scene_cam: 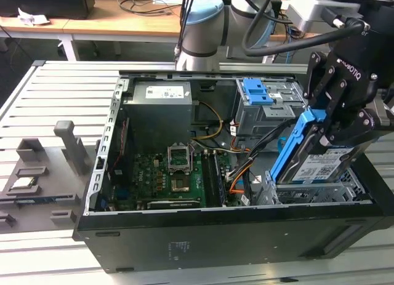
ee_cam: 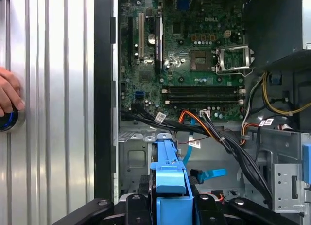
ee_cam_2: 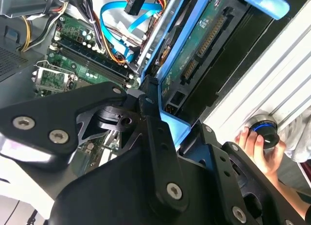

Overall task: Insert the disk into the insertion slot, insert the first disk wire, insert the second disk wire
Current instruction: 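Insert the disk into the insertion slot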

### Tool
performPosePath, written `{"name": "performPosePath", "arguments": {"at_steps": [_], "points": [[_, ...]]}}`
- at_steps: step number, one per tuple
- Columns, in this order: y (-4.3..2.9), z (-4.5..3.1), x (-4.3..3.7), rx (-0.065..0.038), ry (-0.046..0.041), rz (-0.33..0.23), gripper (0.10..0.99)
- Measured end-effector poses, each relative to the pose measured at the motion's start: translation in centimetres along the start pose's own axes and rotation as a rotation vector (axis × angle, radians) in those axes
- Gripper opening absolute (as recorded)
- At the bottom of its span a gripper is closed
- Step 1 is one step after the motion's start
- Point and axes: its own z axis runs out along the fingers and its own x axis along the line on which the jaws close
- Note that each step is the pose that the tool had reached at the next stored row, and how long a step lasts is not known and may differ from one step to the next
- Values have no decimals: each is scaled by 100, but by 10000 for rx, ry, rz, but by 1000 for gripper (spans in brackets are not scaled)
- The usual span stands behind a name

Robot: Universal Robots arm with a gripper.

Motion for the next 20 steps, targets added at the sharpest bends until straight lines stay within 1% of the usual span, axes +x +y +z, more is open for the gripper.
{"name": "performPosePath", "arguments": {"at_steps": [2, 6, 10, 13, 14, 15, 17, 18, 19, 20], "points": [[-1, 32, 0, 0, 3, 1, 369], [-5, 141, -1, 1, 14, 1, 369], [-7, 190, -2, 1, 19, 1, 369], [-8, 191, -1, 1, 20, 1, 369], [-7, 191, -1, 0, 20, 2, 380], [-7, 192, -1, 1, 16, 1, 443], [-7, 192, -1, 1, 18, 1, 443], [-7, 192, -1, 1, 17, 2, 431], [-7, 192, -1, 1, 18, 2, 361], [-7, 192, -1, 1, 18, 1, 361]]}}
